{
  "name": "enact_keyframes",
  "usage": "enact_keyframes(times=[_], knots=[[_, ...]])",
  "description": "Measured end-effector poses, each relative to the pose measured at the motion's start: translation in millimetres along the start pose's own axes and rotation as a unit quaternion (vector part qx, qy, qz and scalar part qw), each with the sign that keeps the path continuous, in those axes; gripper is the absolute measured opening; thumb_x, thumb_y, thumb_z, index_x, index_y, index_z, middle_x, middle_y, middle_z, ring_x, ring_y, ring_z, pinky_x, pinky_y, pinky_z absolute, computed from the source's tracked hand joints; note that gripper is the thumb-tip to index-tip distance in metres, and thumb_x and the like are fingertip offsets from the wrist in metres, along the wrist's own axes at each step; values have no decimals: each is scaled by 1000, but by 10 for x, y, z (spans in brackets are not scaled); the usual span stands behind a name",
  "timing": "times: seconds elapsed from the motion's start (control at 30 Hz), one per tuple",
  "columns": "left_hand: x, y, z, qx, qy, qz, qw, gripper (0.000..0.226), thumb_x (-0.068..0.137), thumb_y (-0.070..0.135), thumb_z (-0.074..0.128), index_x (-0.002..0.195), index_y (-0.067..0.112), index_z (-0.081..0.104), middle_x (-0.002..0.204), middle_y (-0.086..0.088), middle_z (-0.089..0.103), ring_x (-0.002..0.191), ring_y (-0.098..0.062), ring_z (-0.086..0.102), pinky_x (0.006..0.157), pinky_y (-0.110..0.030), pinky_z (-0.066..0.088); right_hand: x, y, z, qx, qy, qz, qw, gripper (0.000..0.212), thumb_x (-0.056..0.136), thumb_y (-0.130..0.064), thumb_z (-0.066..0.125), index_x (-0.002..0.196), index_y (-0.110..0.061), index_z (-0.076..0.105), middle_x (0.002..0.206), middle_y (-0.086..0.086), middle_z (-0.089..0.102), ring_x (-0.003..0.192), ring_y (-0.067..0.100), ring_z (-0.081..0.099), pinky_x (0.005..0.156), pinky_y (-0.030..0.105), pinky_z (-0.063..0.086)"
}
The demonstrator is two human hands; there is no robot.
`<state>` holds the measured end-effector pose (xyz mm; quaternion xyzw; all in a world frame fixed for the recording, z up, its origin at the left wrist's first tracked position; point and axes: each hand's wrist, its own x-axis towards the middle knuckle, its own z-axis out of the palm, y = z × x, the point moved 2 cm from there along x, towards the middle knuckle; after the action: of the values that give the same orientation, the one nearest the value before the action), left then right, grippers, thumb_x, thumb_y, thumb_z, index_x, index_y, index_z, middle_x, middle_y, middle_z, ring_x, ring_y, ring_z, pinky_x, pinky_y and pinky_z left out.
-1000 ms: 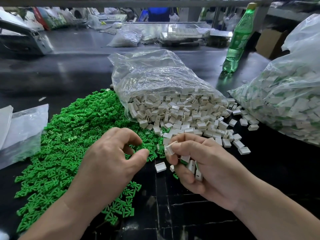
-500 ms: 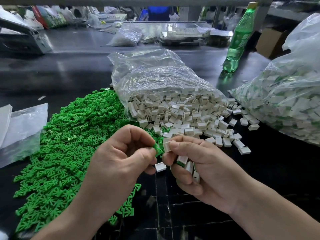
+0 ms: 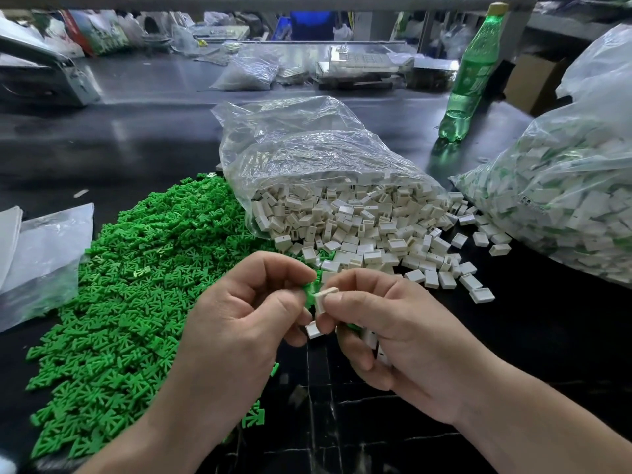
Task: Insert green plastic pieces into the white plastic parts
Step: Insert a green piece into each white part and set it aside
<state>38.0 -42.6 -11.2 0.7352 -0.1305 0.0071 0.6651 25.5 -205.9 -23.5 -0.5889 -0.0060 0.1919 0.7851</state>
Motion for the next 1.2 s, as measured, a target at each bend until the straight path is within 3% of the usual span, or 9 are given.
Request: enact_keyframes(times=[0.13,0.2,0.57,0.8,1.0,1.1,1.2], knots=[[11,-10,15,-30,-26,-5,999,4,88,27,69,91,27,72,73,-8,70,64,-15,67,57,-19,52,-7,13,10,-37,12,-36,999,9,89,-28,70,86,-20,73,77,2,64,45,8,46,35,18,33],[20,-15,0,-46,-20,-11,999,12,81,28,68,92,28,71,75,-9,70,65,-17,69,57,-19,53,-3,6,-16,-28,36,-49,998,11,93,-27,68,86,-19,72,77,3,64,45,10,46,35,18,33],[30,-9,-6,-29,-51,-15,998,13,71,28,75,83,23,73,71,-8,71,62,-19,69,55,-21,55,-9,0,-57,-80,38,-70,994,13,87,-33,69,86,-20,70,73,4,60,46,11,46,36,21,34],[56,-43,-23,-93,-57,-73,991,22,62,30,80,81,19,74,67,-13,69,60,-23,68,53,-26,55,-19,-25,-70,-121,22,-68,990,16,87,-36,68,84,-20,69,71,3,61,45,11,46,37,22,34],[53,-58,-33,-35,-51,-49,997,22,62,32,81,80,22,74,67,-11,70,62,-24,70,54,-27,56,-47,-29,-102,-219,43,-81,971,21,90,-43,64,88,-23,68,66,13,58,48,10,48,41,22,37],[48,-56,-22,-62,-49,-48,996,26,62,27,90,83,20,76,72,-13,72,67,-25,72,58,-27,58,-51,-23,-82,-213,43,-98,971,19,94,-45,63,91,-27,69,66,11,59,48,8,49,42,17,38],[74,-61,-18,-136,-56,-78,986,23,66,21,81,88,15,77,78,-19,73,72,-29,73,60,-29,58,-47,-27,-61,-147,45,-86,984,23,89,-45,65,88,-22,69,69,17,57,45,14,45,38,23,35]])
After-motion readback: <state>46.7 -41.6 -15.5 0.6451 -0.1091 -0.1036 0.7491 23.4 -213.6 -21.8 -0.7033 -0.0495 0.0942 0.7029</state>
